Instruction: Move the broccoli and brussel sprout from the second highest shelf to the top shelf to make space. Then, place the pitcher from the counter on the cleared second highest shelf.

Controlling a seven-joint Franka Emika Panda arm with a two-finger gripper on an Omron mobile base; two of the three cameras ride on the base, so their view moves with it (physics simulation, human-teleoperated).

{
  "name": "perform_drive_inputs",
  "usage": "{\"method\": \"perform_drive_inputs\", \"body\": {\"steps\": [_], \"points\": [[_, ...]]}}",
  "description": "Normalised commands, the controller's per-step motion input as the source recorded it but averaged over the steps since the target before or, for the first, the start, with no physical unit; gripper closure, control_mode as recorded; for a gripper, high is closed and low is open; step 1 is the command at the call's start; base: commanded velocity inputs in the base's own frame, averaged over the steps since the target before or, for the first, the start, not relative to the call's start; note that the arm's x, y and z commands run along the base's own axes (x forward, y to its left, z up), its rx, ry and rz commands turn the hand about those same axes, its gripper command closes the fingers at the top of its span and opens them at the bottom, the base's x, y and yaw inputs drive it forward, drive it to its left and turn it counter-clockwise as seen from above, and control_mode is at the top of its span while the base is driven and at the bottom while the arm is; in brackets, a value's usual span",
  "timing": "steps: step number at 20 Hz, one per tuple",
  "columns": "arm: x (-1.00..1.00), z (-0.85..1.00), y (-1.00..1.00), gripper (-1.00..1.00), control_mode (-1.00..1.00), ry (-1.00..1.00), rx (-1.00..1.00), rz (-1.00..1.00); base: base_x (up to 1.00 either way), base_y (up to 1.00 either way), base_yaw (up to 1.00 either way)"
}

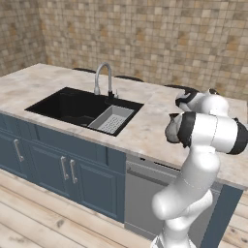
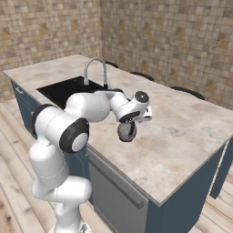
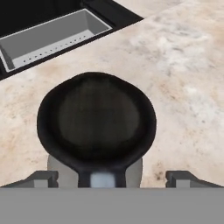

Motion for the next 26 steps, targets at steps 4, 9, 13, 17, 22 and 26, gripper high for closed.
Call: {"method": "perform_drive_inputs", "body": {"steps": [4,9,13,17,22,26], "points": [[0.0,-0.45,0.01,1.0,-1.0,0.0,0.0,0.01,0.0,0.0,0.0],[-0.2,-0.6,0.19,1.0,-1.0,0.0,-0.01,0.0,0.0,0.0,0.0],[-0.25,-0.54,0.34,1.0,-1.0,0.0,-0.01,0.0,0.0,0.0,0.0],[0.0,-0.02,0.09,1.0,-1.0,0.01,0.0,0.0,0.0,0.0,0.0],[-0.14,-0.02,0.45,1.0,-1.0,0.0,-0.01,0.0,0.0,0.0,0.0],[-0.5,0.19,0.95,1.0,-1.0,-0.05,-0.12,-0.02,0.0,0.0,0.0]]}}
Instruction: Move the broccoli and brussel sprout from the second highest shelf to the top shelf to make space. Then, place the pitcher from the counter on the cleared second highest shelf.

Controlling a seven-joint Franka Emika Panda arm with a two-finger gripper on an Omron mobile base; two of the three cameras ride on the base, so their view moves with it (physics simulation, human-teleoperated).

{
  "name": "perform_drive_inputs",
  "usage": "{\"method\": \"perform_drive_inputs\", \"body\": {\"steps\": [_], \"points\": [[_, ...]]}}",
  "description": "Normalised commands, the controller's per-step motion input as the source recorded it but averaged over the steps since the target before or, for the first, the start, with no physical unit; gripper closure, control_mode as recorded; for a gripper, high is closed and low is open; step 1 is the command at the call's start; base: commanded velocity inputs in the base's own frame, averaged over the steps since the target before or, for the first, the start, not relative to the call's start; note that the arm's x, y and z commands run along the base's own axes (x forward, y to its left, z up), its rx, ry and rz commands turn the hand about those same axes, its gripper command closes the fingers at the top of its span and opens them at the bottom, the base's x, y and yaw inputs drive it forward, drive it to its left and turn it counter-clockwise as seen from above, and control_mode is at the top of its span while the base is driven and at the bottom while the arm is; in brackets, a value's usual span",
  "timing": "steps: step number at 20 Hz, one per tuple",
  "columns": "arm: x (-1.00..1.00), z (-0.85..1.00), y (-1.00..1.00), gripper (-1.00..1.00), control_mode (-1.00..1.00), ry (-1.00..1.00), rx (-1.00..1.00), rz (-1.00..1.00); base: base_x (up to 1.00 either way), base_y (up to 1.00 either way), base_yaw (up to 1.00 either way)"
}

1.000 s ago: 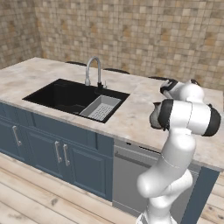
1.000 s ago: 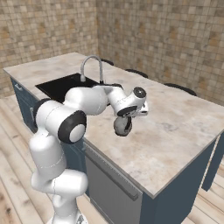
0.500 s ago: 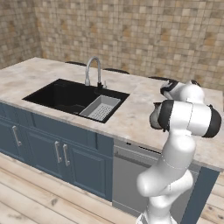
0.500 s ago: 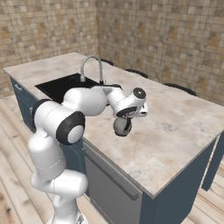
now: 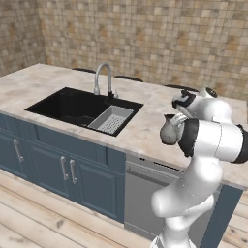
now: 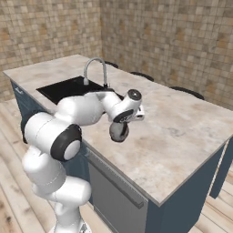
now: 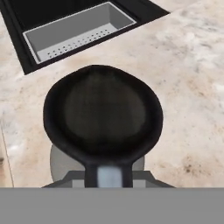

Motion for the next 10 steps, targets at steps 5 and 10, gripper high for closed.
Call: {"method": "perform_drive_inputs", "body": {"steps": [5,10], "points": [[-0.78,0.15,1.0,1.0,-1.0,0.0,-0.19,-0.14,0.0,0.0,0.0],[-0.93,0.29,1.0,1.0,-1.0,-0.09,-0.17,-0.29,0.0,0.0,0.0]]}}
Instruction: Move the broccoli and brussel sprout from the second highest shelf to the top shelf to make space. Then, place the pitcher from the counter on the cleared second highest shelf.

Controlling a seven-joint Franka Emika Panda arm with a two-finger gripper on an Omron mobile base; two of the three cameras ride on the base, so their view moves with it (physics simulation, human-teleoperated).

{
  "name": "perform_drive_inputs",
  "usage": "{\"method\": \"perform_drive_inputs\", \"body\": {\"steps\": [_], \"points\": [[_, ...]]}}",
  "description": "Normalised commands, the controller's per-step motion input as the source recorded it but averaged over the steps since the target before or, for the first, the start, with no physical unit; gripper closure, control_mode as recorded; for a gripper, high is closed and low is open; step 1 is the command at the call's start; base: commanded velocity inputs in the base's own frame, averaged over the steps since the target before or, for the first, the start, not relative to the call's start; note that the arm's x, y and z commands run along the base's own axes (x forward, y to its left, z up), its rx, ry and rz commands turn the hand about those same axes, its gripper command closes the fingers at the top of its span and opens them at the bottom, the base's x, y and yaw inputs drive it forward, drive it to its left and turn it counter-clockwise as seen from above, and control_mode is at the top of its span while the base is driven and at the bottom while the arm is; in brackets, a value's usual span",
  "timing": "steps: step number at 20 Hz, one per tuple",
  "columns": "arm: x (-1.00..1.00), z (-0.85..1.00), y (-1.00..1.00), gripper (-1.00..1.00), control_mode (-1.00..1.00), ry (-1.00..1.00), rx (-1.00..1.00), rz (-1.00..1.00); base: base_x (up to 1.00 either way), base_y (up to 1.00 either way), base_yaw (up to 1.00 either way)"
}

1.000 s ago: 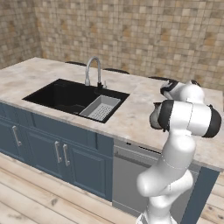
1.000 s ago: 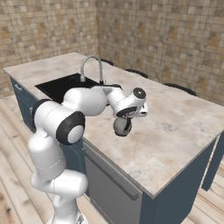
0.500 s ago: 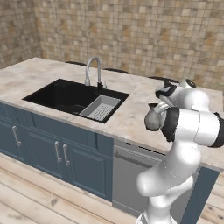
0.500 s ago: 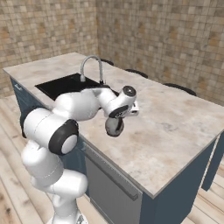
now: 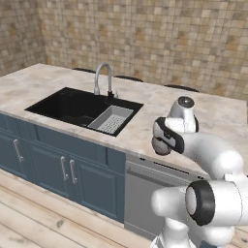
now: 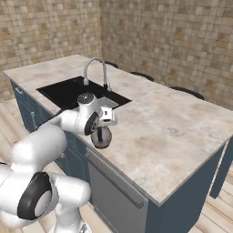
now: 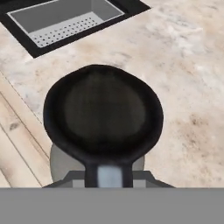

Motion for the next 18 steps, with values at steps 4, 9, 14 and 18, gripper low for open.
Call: {"method": "perform_drive_inputs", "body": {"steps": [4,9,14,18], "points": [[-0.91,0.53,0.96,1.0,-1.0,-0.11,-0.05,-0.35,0.0,0.0,0.0],[-0.98,0.95,0.62,1.0,-1.0,-0.11,0.0,-0.34,0.0,0.0,0.0],[-0.89,1.0,0.26,1.0,-1.0,-0.09,0.08,-0.28,0.0,0.0,0.0],[-0.5,0.97,-0.04,1.0,-1.0,-0.01,0.14,-0.08,0.0,0.0,0.0]]}}
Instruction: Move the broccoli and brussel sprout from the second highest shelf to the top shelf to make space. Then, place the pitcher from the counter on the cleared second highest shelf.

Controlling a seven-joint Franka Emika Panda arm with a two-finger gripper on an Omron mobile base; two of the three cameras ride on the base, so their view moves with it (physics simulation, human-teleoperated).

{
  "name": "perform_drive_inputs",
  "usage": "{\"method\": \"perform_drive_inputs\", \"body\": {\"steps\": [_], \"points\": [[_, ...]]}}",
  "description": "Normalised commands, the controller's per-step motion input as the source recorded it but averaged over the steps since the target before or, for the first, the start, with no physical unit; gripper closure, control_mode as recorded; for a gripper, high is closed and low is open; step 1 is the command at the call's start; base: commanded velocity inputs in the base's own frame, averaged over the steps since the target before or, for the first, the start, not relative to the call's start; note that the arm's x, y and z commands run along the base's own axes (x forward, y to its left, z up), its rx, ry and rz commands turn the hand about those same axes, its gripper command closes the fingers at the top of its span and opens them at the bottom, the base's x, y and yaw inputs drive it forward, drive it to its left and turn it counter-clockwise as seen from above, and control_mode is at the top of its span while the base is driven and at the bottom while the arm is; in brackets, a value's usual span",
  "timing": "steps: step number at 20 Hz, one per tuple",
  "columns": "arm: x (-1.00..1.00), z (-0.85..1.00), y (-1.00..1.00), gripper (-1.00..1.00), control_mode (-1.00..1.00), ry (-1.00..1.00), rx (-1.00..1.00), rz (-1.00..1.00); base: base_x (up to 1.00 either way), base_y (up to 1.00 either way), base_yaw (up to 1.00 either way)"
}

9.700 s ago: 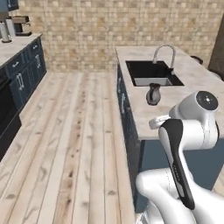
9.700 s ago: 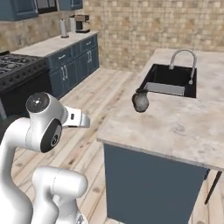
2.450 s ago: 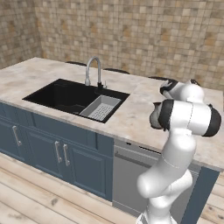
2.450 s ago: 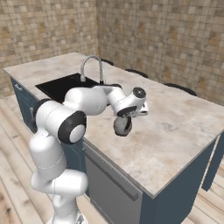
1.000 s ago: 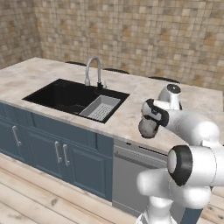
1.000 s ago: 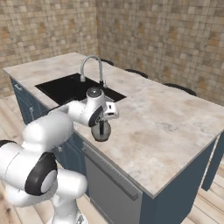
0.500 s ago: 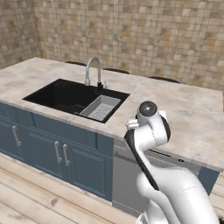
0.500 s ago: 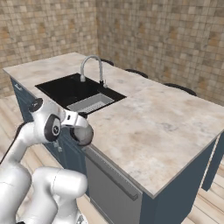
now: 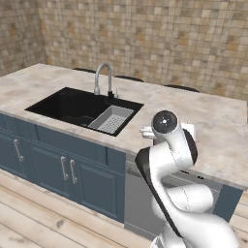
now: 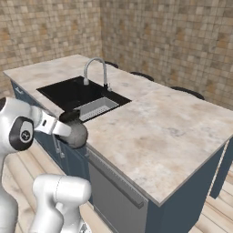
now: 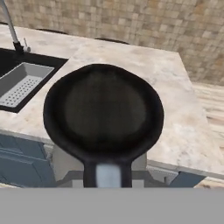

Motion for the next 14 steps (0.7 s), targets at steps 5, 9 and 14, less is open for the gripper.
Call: {"method": "perform_drive_inputs", "body": {"steps": [5,9,14], "points": [[-0.18,0.6,-0.19,1.0,-1.0,0.0,0.19,0.12,0.0,0.0,0.0],[-0.13,0.18,-0.18,1.0,-1.0,0.0,0.13,0.31,0.0,0.0,0.0],[-0.12,-0.05,-0.03,1.0,-1.0,0.0,0.01,0.39,0.0,0.0,0.0]]}}
